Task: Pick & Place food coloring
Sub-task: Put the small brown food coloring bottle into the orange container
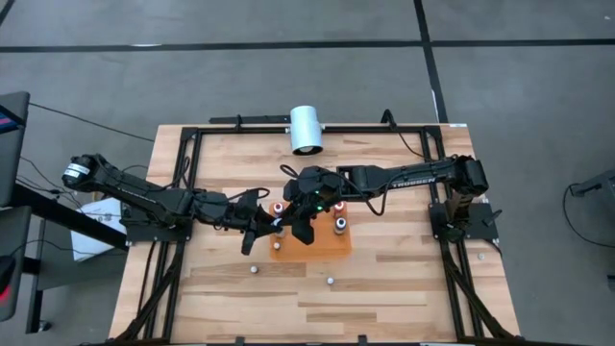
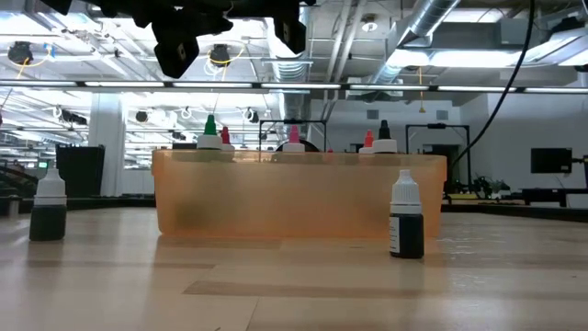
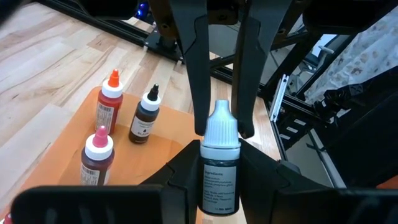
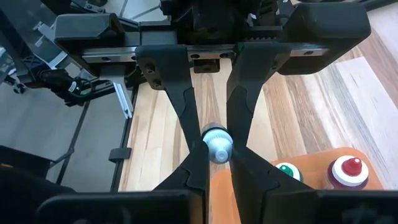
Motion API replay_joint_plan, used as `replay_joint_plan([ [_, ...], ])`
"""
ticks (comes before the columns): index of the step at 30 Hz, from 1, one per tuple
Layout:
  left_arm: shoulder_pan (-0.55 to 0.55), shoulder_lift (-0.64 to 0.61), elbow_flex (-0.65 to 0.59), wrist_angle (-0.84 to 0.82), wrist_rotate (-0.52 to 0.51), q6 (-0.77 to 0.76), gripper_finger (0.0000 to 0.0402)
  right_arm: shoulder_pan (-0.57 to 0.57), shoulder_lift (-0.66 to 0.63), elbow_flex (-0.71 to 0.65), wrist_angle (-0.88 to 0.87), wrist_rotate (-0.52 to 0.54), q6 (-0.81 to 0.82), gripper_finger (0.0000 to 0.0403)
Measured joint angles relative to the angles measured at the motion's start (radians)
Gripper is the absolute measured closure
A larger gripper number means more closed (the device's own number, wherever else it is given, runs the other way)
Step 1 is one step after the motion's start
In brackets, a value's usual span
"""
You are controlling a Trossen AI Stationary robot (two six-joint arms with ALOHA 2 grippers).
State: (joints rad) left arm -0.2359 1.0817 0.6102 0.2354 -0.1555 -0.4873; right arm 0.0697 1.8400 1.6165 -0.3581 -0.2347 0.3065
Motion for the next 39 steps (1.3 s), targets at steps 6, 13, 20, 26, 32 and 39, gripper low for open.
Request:
replay_joint_plan([
  [6, 0.000, 0.000, 0.000, 0.000, 0.000, 0.000, 0.0323, 0.000, 0.000, 0.000, 0.000, 0.000, 0.000, 0.0369],
  [13, 0.000, 0.000, 0.000, 0.000, 0.000, 0.000, 0.0323, 0.000, 0.000, 0.000, 0.000, 0.000, -0.001, 0.0370],
  [20, 0.000, 0.000, 0.000, -0.001, -0.001, 0.001, 0.0323, 0.000, 0.000, 0.000, 0.003, 0.000, -0.012, 0.0371],
  [26, 0.000, 0.000, 0.000, -0.001, -0.002, 0.005, 0.0323, 0.000, 0.000, 0.000, 0.007, 0.000, -0.018, 0.0372],
  [32, 0.000, 0.000, 0.000, -0.001, -0.002, 0.005, 0.0323, 0.000, 0.000, 0.000, 0.007, 0.000, -0.018, 0.0372],
  [39, 0.000, 0.000, 0.000, -0.006, -0.027, 0.005, 0.0321, 0.000, 0.000, 0.000, 0.007, 0.001, -0.019, 0.0372],
])
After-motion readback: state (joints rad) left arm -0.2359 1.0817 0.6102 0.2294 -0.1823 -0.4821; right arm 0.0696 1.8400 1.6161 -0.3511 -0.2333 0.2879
